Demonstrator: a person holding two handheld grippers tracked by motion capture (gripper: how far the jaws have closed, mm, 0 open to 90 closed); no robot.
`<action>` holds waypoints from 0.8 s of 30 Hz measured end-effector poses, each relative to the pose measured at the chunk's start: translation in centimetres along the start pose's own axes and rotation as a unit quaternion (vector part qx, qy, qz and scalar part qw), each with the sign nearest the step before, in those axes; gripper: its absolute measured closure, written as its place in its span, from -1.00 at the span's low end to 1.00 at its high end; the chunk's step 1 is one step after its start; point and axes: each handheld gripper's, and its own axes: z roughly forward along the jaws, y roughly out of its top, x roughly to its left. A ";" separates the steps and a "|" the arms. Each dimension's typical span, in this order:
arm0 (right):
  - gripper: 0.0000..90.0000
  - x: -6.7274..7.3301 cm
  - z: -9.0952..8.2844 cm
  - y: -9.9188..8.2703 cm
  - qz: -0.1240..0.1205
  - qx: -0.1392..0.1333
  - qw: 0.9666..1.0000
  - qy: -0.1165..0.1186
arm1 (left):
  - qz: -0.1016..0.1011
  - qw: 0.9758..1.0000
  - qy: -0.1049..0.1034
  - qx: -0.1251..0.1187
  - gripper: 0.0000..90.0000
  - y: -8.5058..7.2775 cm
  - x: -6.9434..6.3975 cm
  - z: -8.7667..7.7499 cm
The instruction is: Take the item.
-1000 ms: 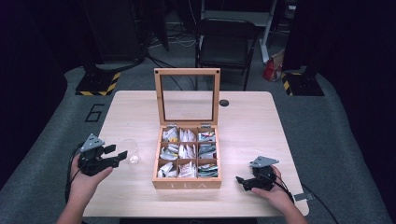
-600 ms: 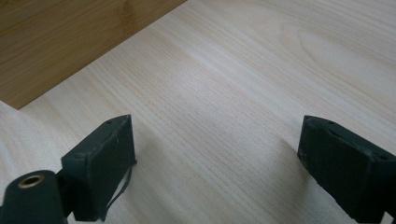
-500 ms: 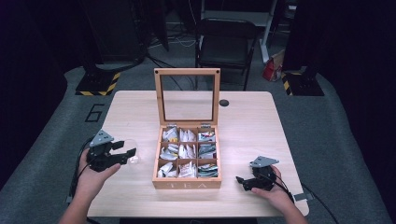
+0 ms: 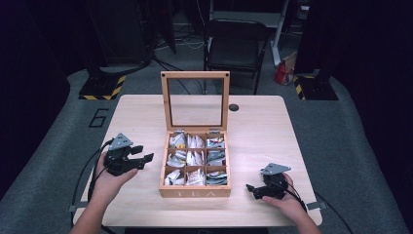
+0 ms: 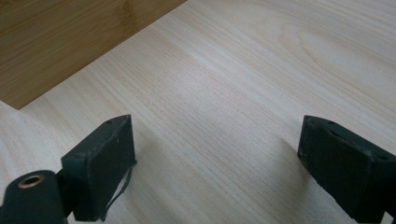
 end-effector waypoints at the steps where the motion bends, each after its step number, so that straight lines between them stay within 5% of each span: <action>1: -0.77 0.0 0.0 0.0 -0.001 0.000 1.000 -0.001 | 0.002 1.000 -0.003 0.002 0.03 0.1 -0.1 0.2; 24: -0.77 0.0 0.0 0.0 -0.002 0.000 1.000 -0.001 | 0.026 0.999 -0.029 0.020 0.15 0.7 -2.2 3.0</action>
